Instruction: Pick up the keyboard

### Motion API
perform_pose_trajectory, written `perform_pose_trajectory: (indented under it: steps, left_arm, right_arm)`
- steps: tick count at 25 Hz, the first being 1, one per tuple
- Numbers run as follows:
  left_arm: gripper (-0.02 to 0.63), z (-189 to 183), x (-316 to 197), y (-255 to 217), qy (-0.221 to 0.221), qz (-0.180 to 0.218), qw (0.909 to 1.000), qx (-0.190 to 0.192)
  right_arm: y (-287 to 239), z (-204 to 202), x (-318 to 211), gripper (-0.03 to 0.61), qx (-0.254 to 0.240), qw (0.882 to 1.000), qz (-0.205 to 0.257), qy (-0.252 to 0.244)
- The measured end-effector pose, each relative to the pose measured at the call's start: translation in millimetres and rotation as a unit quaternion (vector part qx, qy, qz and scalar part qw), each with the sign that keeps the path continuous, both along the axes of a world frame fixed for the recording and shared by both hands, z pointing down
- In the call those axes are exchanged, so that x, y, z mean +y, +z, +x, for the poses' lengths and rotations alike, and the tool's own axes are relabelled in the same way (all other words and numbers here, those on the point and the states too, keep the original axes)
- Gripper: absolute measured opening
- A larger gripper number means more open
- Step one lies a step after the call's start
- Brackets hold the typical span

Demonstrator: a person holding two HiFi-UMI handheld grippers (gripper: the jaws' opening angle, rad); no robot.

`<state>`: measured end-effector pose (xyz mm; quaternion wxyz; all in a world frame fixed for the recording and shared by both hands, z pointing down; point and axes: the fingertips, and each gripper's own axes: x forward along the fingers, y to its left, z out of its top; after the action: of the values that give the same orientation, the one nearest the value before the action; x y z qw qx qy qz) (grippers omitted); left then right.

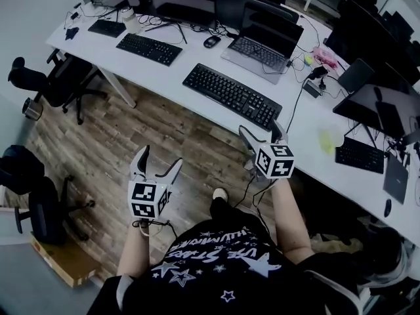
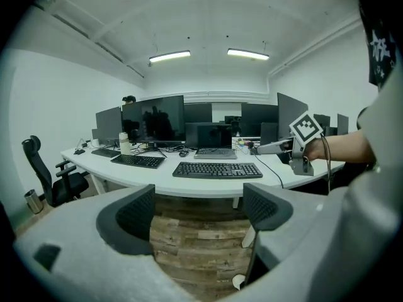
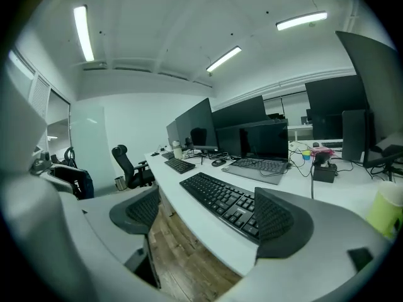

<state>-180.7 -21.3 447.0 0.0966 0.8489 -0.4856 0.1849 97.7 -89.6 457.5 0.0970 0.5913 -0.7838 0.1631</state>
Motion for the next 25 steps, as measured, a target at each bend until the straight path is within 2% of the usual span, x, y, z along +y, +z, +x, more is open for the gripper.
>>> perform_pose_trajectory:
  steps: [5,12,18,22,25]
  left_arm:
    - [0.428,27,-50,0,0.014,-0.013,0.9998,-0.002]
    - [0.428,39,-104,6,0.013,-0.021,0.9996,-0.012]
    - [0.428,51,-137,1,0.030,-0.015,0.9991,-0.026]
    - [0.428,62,-161,5,0.059,-0.017,0.9973,-0.041]
    - [0.428,74,-180,20,0.091,-0.035,0.9945,-0.039]
  right_arm:
    - [15,26,-45,0.449,0.018,0.999,-0.032,0.001]
    - [47,45,-84,0.449,0.062,0.994,-0.080,-0.029]
    - [71,56,-100,0.488,0.090,0.988,-0.118,-0.047]
    - [87,53,-112,0.492,0.118,0.978,-0.152,-0.081]
    - [107,42,-107,0.491,0.145,0.961,-0.196,-0.128]
